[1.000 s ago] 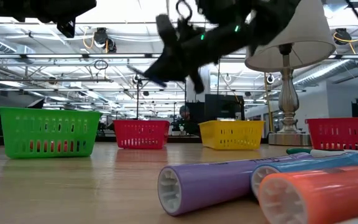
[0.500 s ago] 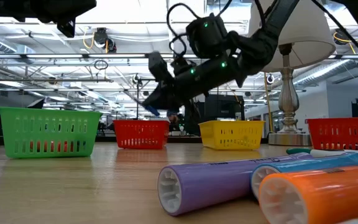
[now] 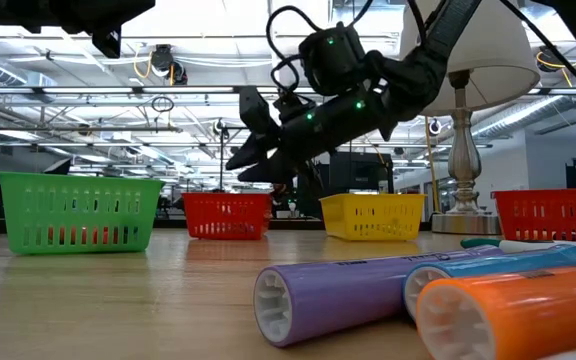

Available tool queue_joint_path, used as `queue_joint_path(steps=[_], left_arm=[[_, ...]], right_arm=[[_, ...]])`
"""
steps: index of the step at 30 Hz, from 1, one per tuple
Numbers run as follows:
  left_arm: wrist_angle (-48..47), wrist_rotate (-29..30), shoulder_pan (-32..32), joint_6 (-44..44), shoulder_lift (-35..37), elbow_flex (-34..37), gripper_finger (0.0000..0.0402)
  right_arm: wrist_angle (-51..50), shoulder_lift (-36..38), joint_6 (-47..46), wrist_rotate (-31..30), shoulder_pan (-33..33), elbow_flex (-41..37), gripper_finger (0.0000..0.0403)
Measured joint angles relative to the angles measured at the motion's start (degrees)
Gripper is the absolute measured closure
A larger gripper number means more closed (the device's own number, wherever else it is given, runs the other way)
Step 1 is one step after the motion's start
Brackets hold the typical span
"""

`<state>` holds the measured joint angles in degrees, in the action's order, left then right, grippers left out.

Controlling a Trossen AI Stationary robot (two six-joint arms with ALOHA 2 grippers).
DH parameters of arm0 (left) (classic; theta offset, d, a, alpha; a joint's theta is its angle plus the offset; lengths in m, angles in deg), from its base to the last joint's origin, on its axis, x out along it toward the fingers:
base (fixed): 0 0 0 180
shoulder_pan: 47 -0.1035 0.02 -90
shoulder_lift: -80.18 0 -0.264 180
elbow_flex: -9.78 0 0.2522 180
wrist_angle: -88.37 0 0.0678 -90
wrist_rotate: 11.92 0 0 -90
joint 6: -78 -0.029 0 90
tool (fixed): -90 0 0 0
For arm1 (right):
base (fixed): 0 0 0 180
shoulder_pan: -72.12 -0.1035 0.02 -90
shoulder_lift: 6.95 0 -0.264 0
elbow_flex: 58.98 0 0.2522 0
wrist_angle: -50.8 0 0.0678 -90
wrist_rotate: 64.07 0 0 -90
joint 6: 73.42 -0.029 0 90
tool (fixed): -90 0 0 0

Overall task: Pick & Place Markers
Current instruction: Put the blue marker into the left red bin, then put the purple highlighter into the green bin

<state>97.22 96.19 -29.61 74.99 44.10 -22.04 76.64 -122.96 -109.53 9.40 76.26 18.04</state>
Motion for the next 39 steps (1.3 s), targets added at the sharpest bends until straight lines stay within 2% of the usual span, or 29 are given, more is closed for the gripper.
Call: queue_joint_path(steps=[2,5,8,10,12,14,18,21,24,28,31,36,39], left_arm=[[0.0,0.0,0.0,0.1,0.0,0.0,0.0376],[-0.2,0.0,0.0,0.2,0.0,0.0,0.0376],[-0.7,-0.1,0.0,0.2,0.0,0.0,0.0376],[-1.1,-0.1,0.0,0.2,0.0,0.0,0.0376],[-1.7,-0.1,0.0,0.3,0.0,0.0,0.0376],[-1.9,-0.2,0.0,0.3,0.0,0.0,0.0376],[-1.9,-0.2,0.0,1.6,0.0,0.0,0.0376],[-1.9,-0.2,0.0,2.7,0.0,0.0,0.0376],[-1.9,-0.2,0.0,3.2,0.0,0.0,0.0376],[-1.9,-0.2,0.0,3.3,0.0,0.0,0.0376],[-2.0,-0.2,0.0,3.3,0.0,0.0,0.0376],[-2.4,-0.1,0.0,2.7,0.0,0.0,0.0376],[-2.7,0.0,0.0,2.7,0.0,0.0,0.0376]], right_arm=[[0.1,0.4,2.2,0.7,0.0,0.0,0.0281],[0.2,4.1,6.1,6.8,-0.2,-0.1,0.0285],[-0.1,11.6,11.9,12.5,-3.3,0.0,0.0293],[-4.7,18.1,17.9,12.4,-7.8,0.0,0.0304],[-11.9,24.5,24.5,8.7,-13.4,0.1,0.0319],[-20.7,31.0,31.0,2.0,-20.1,0.1,0.0337],[-35.6,41.8,39.4,-20.0,-36.5,0.0,0.0382],[-38.7,47.6,40.5,-36.1,-48.5,-1.8,0.0398],[-37.0,51.9,40.0,-46.7,-57.8,-7.0,0.0394],[-35.3,56.5,34.0,-53.6,-66.0,-17.5,0.0401],[-27.5,58.4,29.1,-56.5,-67.6,-27.0,0.0400],[-11.7,58.2,28.9,-48.6,-64.1,-38.2,0.0402],[-5.1,58.1,33.0,-47.8,-63.3,-41.9,0.0402]])
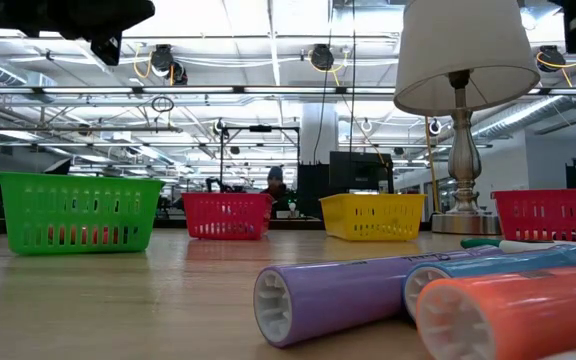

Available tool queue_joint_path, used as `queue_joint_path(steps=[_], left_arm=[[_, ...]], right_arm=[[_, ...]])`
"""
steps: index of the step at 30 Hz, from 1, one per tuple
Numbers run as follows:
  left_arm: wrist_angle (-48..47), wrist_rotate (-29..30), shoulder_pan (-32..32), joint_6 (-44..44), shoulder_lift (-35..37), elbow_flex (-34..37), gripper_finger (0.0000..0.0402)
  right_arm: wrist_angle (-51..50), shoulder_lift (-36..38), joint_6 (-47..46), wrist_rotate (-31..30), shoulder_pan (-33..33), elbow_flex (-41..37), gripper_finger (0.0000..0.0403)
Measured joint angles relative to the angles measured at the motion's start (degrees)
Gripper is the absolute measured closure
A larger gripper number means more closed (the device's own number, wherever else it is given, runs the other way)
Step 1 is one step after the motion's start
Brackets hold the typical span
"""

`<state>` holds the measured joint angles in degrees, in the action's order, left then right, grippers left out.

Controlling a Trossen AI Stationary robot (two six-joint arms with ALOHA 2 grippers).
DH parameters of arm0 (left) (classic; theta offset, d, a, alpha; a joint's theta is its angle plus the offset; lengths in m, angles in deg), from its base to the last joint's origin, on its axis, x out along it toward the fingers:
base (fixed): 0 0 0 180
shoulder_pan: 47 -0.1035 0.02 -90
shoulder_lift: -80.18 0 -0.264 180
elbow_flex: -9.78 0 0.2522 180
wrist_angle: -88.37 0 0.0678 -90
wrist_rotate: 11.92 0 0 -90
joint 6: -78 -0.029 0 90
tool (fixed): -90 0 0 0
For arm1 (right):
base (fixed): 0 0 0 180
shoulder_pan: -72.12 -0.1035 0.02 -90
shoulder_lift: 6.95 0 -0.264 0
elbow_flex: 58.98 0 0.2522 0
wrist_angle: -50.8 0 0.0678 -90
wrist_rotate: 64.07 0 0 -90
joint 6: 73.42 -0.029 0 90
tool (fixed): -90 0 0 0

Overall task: Pick & Place Markers
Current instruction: Put the purple highlighter into the green bin

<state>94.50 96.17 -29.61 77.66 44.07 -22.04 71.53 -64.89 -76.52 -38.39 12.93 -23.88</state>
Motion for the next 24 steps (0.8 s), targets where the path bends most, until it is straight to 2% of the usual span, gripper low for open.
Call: queue_joint_path(steps=[2,5,7,11,14,17,21,24], left_arm=[[-0.1,0.0,0.0,0.0,0.0,0.0,0.0376],[-0.3,0.0,0.0,0.0,0.0,0.0,0.0376],[-0.9,0.0,0.0,0.0,0.0,0.0,0.0376],[-1.5,0.0,0.0,0.1,0.0,0.0,0.0376],[-1.6,0.0,0.0,0.1,0.0,0.0,0.0376],[-1.6,0.0,0.0,0.1,0.0,0.0,0.0376],[-1.1,0.0,0.0,0.1,0.0,0.0,0.0376],[-0.7,0.0,0.0,0.1,0.0,0.0,0.0376]], right_arm=[[3.2,0.5,0.4,1.7,0.3,-1.5,0.0402],[4.3,1.5,2.6,7.7,0.3,-2.0,0.0402],[4.6,3.6,6.1,7.7,0.1,-1.5,0.0402],[2.8,14.0,12.9,5.9,-1.6,-1.4,0.0402],[-3.0,23.9,14.8,9.0,-2.5,-1.4,0.0403],[-11.5,31.6,10.8,12.9,-2.2,-1.8,0.0403],[-21.0,37.1,2.0,9.0,-0.3,-4.2,0.0403],[-22.1,39.7,1.8,14.2,0.0,-7.1,0.0403]])
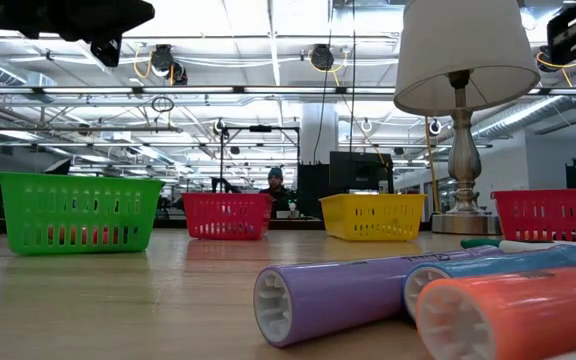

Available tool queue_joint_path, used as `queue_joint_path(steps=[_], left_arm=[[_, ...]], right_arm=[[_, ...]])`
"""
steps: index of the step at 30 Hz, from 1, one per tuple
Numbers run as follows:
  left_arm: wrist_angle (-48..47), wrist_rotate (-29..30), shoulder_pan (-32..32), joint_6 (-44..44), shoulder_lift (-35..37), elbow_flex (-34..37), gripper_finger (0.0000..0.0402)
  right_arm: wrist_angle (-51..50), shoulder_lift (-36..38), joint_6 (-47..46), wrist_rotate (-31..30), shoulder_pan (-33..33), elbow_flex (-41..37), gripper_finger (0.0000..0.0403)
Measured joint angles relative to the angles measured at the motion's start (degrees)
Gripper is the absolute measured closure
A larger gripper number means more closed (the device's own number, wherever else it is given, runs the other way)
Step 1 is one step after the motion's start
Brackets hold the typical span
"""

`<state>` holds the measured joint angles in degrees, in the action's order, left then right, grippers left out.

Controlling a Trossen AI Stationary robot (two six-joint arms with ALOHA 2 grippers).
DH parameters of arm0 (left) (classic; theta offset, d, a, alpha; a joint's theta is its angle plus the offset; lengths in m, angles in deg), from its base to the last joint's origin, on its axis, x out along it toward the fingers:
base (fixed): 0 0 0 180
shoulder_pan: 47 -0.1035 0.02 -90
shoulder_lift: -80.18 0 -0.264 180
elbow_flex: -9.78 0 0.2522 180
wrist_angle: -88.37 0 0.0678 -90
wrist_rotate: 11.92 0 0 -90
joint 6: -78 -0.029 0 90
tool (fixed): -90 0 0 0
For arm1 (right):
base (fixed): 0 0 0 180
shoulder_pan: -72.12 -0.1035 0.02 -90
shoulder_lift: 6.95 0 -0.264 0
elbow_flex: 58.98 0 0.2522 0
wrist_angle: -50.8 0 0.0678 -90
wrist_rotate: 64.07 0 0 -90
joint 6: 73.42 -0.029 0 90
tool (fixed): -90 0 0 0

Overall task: Pick & Place Markers
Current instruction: Put the purple highlighter into the green bin

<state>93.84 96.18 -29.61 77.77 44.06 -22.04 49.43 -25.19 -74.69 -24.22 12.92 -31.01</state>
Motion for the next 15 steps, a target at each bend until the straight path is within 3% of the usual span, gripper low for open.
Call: queue_joint_path(steps=[6,10,15], left_arm=[[0.1,0.0,0.0,0.4,0.0,0.0,0.0376],[-0.2,0.0,0.0,0.3,0.0,0.0,0.0376],[-0.5,-0.5,0.0,0.8,0.0,0.0,0.0376]], right_arm=[[11.4,2.0,7.5,8.0,0.0,-7.7,0.0403],[14.1,4.2,9.7,7.4,0.0,-9.9,0.0403],[16.2,4.5,12.8,2.1,0.0,-11.4,0.0403]])
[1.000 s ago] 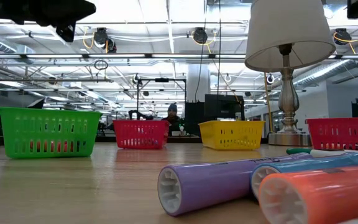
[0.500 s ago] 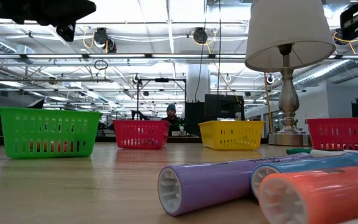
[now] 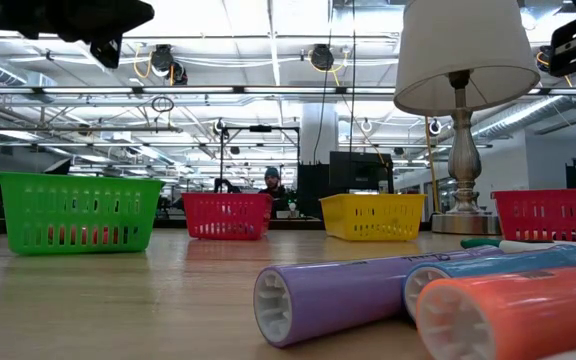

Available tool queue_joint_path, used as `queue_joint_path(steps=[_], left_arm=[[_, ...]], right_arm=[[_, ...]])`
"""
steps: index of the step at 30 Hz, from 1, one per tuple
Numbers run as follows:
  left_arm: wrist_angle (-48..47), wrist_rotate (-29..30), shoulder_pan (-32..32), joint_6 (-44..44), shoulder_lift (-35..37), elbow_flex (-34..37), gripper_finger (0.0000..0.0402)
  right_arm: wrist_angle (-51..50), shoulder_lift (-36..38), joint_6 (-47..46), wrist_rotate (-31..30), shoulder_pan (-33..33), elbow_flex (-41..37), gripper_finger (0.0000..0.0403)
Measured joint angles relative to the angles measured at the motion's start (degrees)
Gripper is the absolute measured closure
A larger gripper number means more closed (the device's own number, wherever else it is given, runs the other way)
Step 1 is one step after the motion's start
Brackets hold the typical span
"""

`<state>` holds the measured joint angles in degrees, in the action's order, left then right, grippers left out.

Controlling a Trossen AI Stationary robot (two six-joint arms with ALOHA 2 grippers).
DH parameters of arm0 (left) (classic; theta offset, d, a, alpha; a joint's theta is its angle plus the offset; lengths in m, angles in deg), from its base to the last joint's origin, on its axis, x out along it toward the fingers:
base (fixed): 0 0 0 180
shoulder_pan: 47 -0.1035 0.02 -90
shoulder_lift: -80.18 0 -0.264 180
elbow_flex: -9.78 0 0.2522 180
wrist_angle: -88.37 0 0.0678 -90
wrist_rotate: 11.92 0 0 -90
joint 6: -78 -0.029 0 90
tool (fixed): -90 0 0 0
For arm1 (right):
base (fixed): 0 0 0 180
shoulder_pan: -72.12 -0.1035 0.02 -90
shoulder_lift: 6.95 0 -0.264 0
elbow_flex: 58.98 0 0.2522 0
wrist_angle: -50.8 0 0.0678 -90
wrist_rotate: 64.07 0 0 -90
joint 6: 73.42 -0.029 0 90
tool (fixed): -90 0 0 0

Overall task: Pick & Place Markers
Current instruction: Put the purple highlighter into the green bin

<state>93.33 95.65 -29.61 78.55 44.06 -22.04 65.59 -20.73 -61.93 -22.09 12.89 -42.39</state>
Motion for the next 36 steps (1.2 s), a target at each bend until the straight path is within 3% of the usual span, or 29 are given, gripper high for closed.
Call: queue_joint_path(steps=[36], left_arm=[[-3.6,-2.1,0.0,4.8,-0.5,0.0,0.0376]], right_arm=[[1.2,-0.7,2.7,0.3,0.0,-0.3,0.0403]])
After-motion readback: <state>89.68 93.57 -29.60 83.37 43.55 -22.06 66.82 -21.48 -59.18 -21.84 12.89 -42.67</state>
